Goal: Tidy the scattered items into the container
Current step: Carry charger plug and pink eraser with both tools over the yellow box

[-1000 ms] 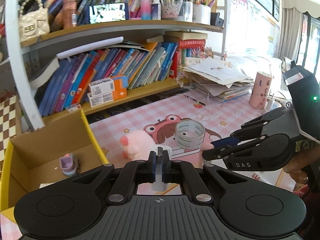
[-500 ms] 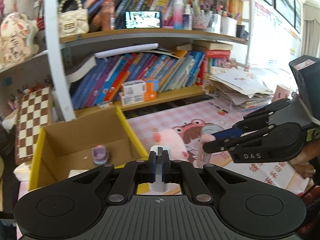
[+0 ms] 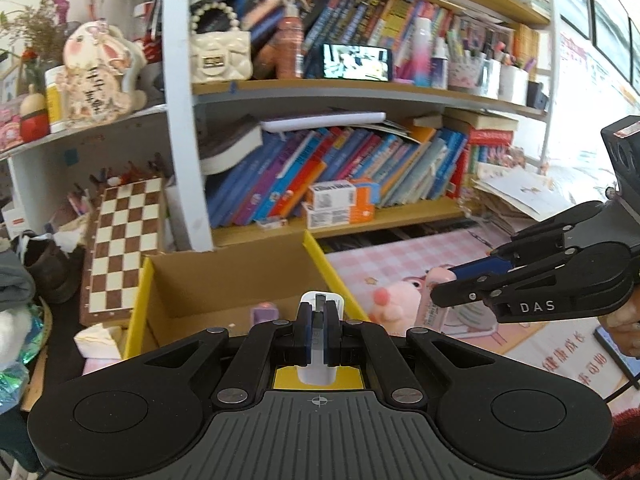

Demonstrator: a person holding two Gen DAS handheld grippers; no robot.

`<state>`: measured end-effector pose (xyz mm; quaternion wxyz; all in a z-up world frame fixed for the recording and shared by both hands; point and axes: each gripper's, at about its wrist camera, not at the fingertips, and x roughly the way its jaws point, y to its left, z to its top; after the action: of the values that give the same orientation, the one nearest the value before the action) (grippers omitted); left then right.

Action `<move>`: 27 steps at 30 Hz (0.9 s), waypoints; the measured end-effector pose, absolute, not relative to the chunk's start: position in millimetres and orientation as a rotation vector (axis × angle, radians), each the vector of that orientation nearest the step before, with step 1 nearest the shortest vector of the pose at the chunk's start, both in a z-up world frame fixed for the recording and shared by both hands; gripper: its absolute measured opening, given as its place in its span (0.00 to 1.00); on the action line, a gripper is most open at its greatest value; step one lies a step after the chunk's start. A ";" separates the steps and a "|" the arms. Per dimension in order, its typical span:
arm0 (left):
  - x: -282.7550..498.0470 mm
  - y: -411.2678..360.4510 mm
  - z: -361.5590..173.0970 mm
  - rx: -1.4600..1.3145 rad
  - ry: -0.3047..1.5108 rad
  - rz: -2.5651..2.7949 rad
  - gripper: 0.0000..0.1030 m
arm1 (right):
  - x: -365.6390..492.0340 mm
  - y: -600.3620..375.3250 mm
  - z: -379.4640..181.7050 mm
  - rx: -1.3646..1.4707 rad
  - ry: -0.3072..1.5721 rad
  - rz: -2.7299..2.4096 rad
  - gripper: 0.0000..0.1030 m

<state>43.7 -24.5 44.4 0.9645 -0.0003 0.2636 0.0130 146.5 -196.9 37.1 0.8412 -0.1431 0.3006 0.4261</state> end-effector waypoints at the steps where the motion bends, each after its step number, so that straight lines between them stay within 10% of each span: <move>1: 44.7 -21.8 44.3 -0.002 0.532 0.032 0.03 | 147.7 -193.2 38.0 -0.307 0.633 0.907 0.17; 27: 114.0 34.3 34.2 -0.008 0.566 0.101 0.03 | 205.8 -99.8 31.9 -0.407 0.598 1.040 0.17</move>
<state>114.0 34.3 34.2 0.9589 -0.0040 0.2792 0.0497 205.8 -99.8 31.9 0.8060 -0.1903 0.2794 0.4859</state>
